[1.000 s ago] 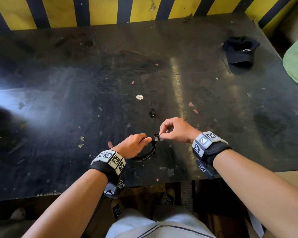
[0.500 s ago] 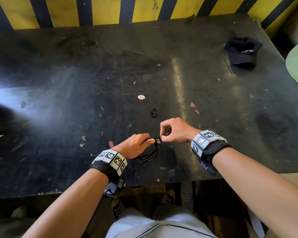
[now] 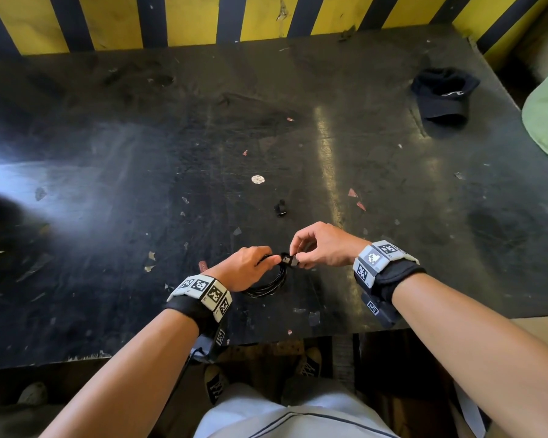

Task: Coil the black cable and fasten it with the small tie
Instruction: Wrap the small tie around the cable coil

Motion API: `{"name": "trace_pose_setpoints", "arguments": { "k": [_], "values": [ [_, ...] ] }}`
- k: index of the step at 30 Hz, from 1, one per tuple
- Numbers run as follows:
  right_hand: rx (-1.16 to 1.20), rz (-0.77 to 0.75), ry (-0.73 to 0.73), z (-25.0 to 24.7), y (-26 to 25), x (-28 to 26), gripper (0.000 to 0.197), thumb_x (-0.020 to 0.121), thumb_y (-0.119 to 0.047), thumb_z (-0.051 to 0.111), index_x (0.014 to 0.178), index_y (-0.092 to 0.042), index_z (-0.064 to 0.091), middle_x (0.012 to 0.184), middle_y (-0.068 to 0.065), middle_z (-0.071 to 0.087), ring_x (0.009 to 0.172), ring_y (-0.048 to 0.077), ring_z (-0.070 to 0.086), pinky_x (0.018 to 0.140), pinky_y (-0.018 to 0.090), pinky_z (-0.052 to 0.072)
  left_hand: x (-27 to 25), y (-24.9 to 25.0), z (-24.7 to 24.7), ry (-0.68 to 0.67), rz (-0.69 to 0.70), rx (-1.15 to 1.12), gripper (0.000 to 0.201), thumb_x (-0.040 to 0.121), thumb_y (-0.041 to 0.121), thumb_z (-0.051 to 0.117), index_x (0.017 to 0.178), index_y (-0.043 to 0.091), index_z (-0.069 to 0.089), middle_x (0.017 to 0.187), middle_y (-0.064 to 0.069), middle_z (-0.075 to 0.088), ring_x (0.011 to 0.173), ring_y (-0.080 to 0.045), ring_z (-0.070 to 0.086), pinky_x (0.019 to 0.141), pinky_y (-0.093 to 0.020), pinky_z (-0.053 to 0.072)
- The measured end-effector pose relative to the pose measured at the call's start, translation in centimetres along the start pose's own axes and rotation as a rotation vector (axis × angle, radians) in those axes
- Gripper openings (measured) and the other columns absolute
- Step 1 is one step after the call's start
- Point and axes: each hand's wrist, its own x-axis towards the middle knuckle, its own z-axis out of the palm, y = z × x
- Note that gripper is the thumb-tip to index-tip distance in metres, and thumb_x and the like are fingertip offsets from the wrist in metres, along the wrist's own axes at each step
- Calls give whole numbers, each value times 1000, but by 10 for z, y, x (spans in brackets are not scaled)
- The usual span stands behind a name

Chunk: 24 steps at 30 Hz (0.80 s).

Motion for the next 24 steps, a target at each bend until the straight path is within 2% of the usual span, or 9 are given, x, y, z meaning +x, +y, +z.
{"name": "trace_pose_setpoints", "arguments": {
  "k": [4,9,13,15,19,24],
  "values": [
    [-46,1,-34,-1,-2,3,10,88,-11,68,92,-17,75,89,7,79,79,22,78,80,42,65,-2,5,0,7,-5,18,36,107,42,42,87,14,52,69,3,54,54,-9,48,50,-18,40],
    [-155,-14,-62,0,-6,6,8,82,-23,79,89,-25,79,85,-2,79,82,20,77,81,40,64,-6,8,-1,-23,-14,15,34,107,41,41,86,17,52,69,2,54,52,-7,47,49,-16,39],
    [-293,-82,-18,4,-8,7,9,82,-28,83,88,-22,80,99,-6,68,85,10,66,79,32,59,-10,12,-2,-46,-36,58,36,108,43,39,91,16,56,69,4,55,55,-6,50,51,-11,40],
    [-335,-129,19,6,-10,7,6,83,-24,80,83,-20,77,98,-7,64,86,11,64,76,31,57,-11,13,-2,-51,-50,76,36,108,43,38,93,16,56,69,4,55,56,-7,51,51,-9,39],
    [-342,-141,9,11,-12,10,4,86,-21,75,85,-25,73,87,-8,71,82,12,67,76,31,57,-7,11,-1,-64,-60,75,28,108,36,40,94,18,56,73,3,57,57,-7,53,49,-14,39],
    [-315,-103,-54,14,-14,12,6,89,-22,75,90,-28,76,82,-11,76,84,8,71,84,32,59,-7,5,-2,-71,-65,67,26,108,33,40,93,20,57,74,3,57,59,-8,54,55,-22,39]
  ]
}}
